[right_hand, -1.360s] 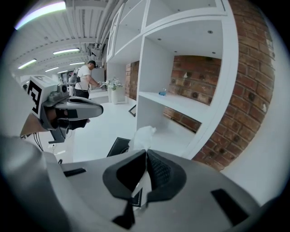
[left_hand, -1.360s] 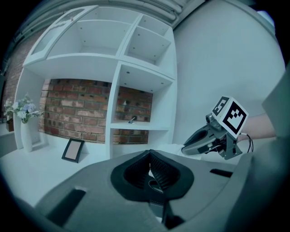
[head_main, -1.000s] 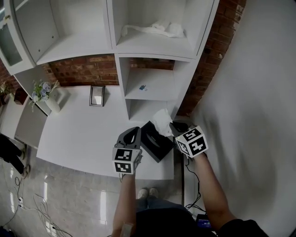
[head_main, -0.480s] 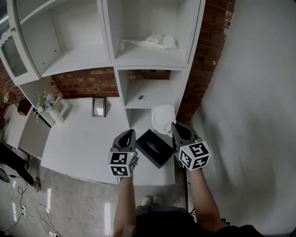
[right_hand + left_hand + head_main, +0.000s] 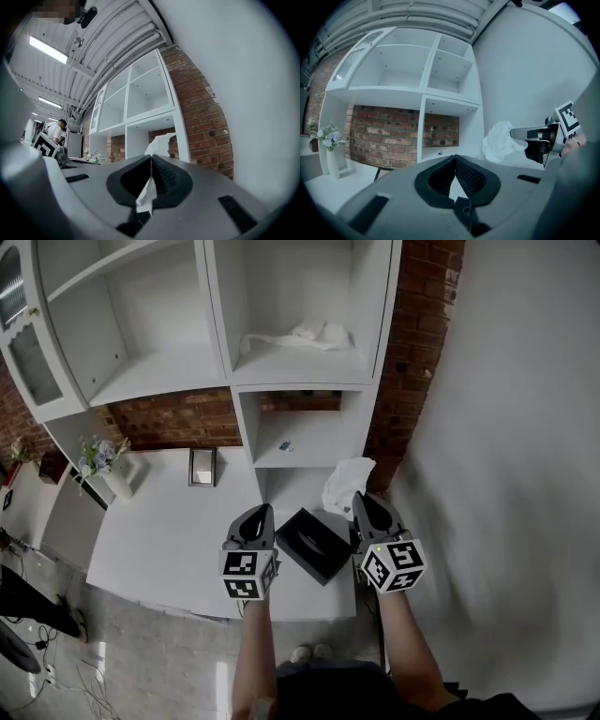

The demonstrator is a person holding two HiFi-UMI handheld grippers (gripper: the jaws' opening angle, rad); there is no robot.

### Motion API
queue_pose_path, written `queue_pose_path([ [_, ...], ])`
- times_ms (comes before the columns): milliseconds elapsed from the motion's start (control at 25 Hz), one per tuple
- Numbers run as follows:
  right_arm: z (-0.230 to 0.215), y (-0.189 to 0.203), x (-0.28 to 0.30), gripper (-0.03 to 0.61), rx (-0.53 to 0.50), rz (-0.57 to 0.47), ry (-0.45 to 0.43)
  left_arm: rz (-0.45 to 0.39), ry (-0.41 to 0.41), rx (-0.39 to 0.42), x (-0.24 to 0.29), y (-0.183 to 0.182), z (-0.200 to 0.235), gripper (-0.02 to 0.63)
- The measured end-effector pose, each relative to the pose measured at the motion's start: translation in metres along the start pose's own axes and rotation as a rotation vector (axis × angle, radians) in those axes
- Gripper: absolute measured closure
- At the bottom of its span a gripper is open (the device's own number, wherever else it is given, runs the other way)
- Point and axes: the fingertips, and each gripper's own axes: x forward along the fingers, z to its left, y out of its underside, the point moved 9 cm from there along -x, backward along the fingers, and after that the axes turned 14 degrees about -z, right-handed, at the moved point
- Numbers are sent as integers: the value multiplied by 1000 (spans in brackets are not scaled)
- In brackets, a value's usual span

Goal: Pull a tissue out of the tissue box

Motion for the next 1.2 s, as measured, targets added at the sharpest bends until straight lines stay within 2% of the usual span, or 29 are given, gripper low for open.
queue_pose_path([
  [240,5,3,-6,578,0,11,2,-3,11,1,-1,-1,-3,604],
  [480,9,4,-7,578,-43,37,-25,6,18,-5,0,-1,-6,606],
  [1200,10,15,-3,578,-44,68,-35,25,29,-15,7,7,-4,606],
])
